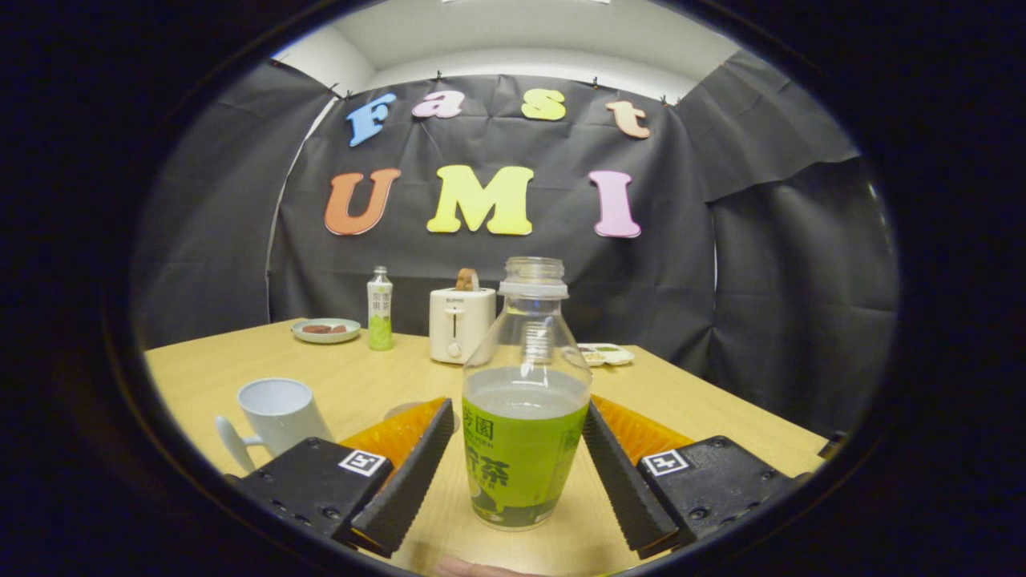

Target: Take the bottle from table, then pour the juice into the cup, finally place the bottle on the coaster

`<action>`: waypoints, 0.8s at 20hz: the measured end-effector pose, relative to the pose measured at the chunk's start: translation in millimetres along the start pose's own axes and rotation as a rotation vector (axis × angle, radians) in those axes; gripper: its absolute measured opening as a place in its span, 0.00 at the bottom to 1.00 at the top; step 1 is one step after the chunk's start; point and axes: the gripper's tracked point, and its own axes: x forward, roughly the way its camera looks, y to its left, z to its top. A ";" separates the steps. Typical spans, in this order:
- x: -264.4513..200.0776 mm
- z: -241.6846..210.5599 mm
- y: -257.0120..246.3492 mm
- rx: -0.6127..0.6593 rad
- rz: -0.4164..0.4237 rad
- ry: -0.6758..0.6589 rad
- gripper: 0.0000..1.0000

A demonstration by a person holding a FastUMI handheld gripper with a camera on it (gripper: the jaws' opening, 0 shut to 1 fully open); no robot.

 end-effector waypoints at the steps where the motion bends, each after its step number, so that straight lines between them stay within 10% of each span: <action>1: 1.9 -0.8 -1.3 0.002 -0.002 0.006 0.95; 4: -0.4 0.0 -3.7 0.035 -0.013 0.013 0.80; 16: -35.5 9.7 -22.2 -0.009 -0.069 0.035 0.79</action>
